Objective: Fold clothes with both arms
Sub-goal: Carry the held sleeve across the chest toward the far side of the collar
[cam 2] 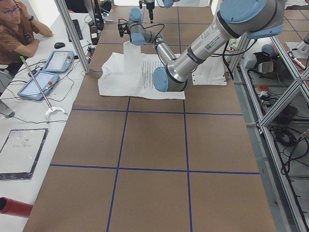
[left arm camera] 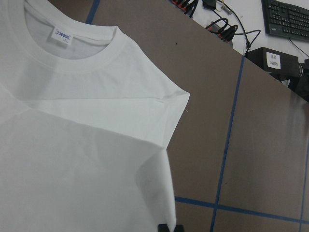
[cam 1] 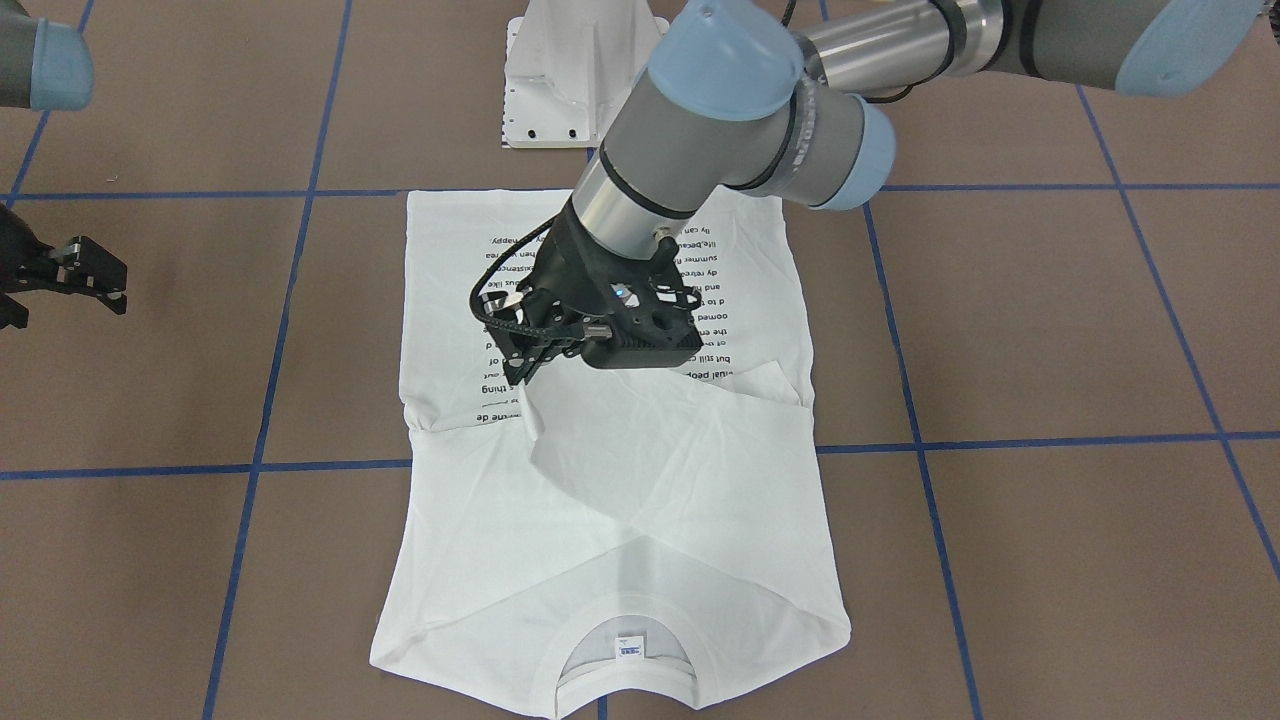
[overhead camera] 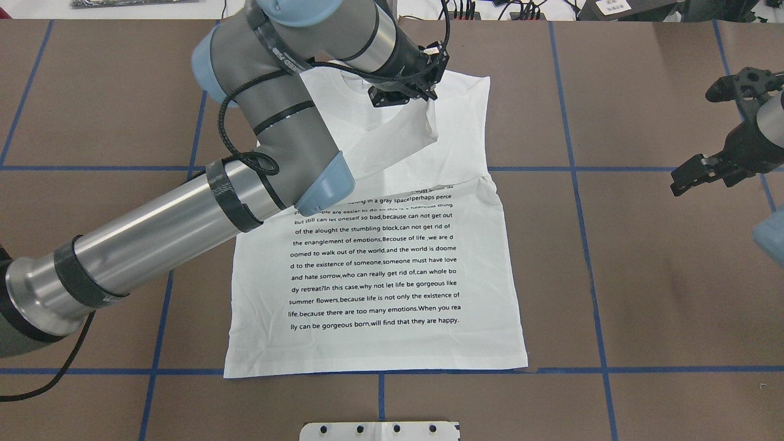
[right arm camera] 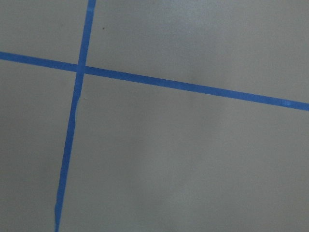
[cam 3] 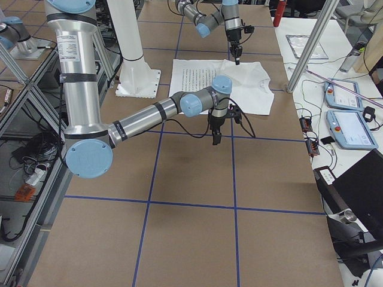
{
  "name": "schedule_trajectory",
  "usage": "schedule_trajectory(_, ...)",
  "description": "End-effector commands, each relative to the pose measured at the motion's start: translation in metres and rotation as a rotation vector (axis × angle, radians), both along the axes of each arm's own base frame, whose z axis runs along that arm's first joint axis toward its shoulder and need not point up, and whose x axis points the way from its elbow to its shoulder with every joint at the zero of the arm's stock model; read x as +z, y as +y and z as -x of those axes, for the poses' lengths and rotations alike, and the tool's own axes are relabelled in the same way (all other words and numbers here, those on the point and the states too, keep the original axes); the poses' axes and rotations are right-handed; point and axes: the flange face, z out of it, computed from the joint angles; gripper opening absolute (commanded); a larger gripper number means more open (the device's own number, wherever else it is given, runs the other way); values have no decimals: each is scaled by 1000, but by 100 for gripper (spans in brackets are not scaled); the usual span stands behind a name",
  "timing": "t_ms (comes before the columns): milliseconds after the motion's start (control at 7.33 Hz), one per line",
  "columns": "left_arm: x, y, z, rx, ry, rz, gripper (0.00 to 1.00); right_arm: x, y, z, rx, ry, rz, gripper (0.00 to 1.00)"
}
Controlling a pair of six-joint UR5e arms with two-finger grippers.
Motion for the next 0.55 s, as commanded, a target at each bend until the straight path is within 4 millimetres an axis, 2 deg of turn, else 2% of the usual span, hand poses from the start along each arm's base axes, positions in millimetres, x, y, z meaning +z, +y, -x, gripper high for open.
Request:
schedule_trajectory(0, 3, 27, -61, 21, 2, 15, 0, 3, -2, 2, 0, 2, 6, 100)
schedule_trajectory(136, 4, 38, -76, 22, -4, 13, 0, 2, -3, 2, 2, 2, 5, 100)
schedule_trajectory(409, 14, 42, -89, 35, -20, 20, 0, 0, -6, 4, -1, -2, 3, 100)
